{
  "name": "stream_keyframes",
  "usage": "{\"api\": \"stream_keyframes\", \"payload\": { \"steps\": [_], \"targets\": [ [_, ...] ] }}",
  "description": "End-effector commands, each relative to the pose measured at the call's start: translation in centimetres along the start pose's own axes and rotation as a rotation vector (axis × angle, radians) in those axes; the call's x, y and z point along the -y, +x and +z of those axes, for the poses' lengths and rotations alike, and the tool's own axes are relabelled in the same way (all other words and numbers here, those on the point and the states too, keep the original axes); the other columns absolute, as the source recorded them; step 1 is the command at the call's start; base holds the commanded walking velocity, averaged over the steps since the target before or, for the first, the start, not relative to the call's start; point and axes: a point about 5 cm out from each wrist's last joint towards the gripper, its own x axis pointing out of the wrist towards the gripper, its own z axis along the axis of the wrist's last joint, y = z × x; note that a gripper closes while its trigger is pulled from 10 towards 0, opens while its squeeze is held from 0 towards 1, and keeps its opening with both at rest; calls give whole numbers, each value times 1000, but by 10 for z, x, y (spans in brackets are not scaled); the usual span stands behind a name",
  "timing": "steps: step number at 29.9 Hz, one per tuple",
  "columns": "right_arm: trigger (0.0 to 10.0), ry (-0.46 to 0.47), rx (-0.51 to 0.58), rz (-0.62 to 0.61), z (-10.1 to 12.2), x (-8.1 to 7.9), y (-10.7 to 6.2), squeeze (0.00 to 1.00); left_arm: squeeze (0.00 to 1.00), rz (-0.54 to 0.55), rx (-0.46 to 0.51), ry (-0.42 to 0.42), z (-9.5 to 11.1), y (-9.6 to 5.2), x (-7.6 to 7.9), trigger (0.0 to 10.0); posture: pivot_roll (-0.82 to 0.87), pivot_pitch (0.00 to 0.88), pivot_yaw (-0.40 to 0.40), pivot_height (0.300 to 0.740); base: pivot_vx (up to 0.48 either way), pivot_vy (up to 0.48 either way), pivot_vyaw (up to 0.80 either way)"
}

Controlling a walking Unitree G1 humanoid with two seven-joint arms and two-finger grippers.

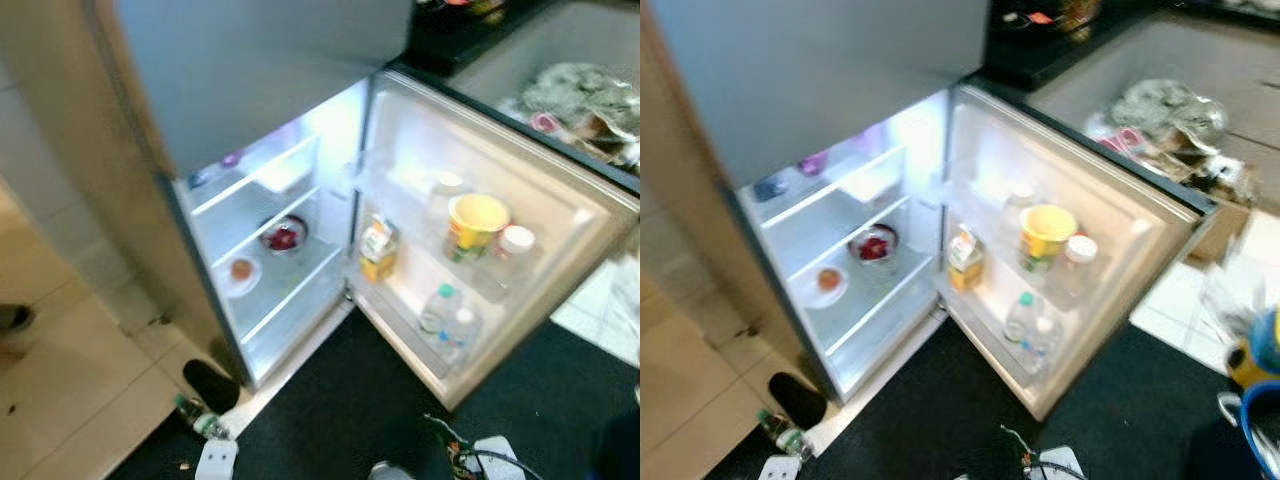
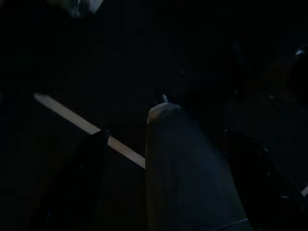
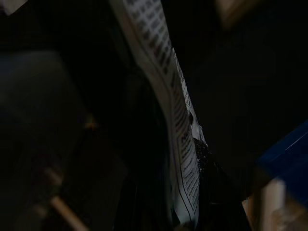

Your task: Restocking fridge

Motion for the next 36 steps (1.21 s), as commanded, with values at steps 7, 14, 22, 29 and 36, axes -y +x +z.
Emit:
{"api": "stream_keyframes", "payload": {
  "steps": [7,14,22,29,36],
  "targets": [
    [10000,-11,28,-3,9,2,1,0,0,-10,-23,42,-6,-1,1,10000,-69,73,37,740,0,0,-800],
    [10000,-10,51,-7,15,3,1,0,0,-25,-20,44,-5,-1,3,10000,-68,73,36,740,0,0,-536],
    [10000,-16,71,1,21,3,2,0,0,-34,-11,29,-5,0,5,10000,-66,73,32,740,0,0,0],
    [10000,-21,81,11,22,0,3,0,0,-44,-7,45,-4,0,6,10000,-64,84,37,740,47,0,0],
    [10000,-30,99,13,28,-1,3,0,0,-50,-12,55,-6,-1,5,10000,-64,81,43,740,356,0,0]
  ]
}}
